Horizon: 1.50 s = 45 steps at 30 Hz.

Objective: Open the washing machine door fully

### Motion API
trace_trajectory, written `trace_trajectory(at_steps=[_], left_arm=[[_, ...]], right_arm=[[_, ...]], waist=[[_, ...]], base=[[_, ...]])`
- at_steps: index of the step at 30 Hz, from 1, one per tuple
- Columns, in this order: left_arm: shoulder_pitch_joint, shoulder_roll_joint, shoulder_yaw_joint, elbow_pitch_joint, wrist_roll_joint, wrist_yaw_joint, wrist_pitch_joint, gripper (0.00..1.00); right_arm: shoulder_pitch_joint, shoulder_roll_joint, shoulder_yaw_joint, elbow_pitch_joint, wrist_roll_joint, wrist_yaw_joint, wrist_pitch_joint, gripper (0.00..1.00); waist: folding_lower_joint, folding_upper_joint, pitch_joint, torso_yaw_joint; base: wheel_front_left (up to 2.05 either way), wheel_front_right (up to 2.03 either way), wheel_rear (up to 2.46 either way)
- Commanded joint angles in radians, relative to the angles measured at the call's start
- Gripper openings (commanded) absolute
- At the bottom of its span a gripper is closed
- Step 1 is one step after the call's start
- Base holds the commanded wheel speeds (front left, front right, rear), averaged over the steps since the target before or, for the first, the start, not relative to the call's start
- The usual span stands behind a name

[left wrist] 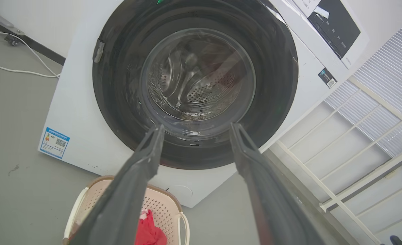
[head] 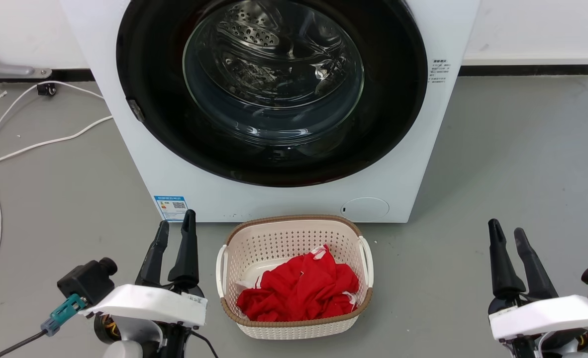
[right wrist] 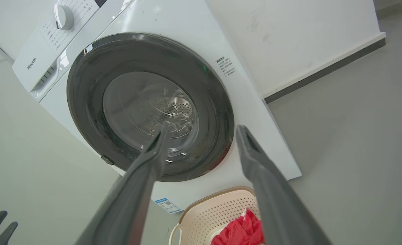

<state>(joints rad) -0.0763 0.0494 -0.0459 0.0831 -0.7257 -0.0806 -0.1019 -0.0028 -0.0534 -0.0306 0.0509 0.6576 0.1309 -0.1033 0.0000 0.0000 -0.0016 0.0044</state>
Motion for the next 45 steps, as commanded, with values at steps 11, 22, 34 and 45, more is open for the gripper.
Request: trace_trajectory(at_steps=[11,22,34,45], left_arm=[[-0.022,0.01,-0.031,-0.025,0.195,0.019,-0.04,1.0],[-0.025,0.016,-0.052,-0.011,0.305,0.034,-0.065,1.0],[-0.03,0.022,-0.073,0.003,0.422,0.052,-0.094,1.0],[-0.028,0.027,-0.085,0.004,0.518,0.072,-0.116,1.0]], right_arm=[[0.013,0.001,0.005,-0.029,-0.182,0.0,-0.023,1.0],[0.023,0.002,0.005,-0.044,-0.285,0.0,-0.014,1.0],[0.036,0.003,0.003,-0.056,-0.397,0.0,-0.024,1.0],[0.046,0.003,0.007,-0.073,-0.489,0.0,-0.03,1.0]], waist=[[0.0,0.0,-0.003,0.0],[0.0,0.0,-0.004,0.0],[0.0,0.0,-0.004,0.001],[0.0,0.0,-0.007,0.006]], base=[[0.0,0.0,0.0],[0.0,0.0,0.0],[0.0,0.0,0.0],[0.0,0.0,0.0]])
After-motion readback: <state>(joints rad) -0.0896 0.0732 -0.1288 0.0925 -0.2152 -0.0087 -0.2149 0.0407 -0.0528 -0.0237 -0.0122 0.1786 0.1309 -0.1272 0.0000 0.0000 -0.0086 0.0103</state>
